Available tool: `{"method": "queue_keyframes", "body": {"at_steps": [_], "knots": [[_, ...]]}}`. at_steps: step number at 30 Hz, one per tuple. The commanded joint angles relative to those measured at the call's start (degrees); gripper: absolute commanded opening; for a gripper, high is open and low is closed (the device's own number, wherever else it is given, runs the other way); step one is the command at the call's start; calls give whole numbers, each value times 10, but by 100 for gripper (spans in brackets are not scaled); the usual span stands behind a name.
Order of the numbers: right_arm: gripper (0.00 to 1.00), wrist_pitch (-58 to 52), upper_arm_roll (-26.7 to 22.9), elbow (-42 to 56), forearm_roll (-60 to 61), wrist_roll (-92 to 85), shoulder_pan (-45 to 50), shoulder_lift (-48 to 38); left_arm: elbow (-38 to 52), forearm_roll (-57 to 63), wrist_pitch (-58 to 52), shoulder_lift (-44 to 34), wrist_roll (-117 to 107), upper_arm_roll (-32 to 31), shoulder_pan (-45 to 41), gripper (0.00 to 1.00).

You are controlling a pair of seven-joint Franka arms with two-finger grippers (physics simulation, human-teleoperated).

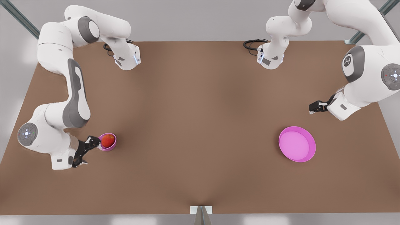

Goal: Use the left arm to pick up the apple from the plate, transfer it to the gripper of the right arm, and then use the right arm to place it into the bowl

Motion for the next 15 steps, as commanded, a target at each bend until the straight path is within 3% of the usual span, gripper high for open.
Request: {"method": "queue_keyframes", "body": {"at_steps": [1,2,5,6,7,8,11,15], "knots": [[100,-150,2,13,-61,334,33,-56,1,0,0,-1,-42,0,0,100],[100,-165,2,7,-60,422,30,-88,1,0,0,-1,-42,0,0,100],[100,-163,15,-22,-34,434,1,-106,4,4,7,2,-36,0,-1,100],[100,-163,-10,-39,-35,436,18,-135,8,4,9,8,-36,-1,-1,100],[100,-155,-93,-89,-29,441,84,-182,19,4,9,15,-35,-2,-1,100],[100,-154,-113,-102,-25,476,101,-200,19,4,9,15,-35,-2,-1,100],[100,-135,-134,-192,-2,497,103,-270,24,5,10,16,-35,-3,-2,100],[100,-139,-152,-180,27,519,104,-257,33,6,17,24,-35,-3,-16,100]]}}
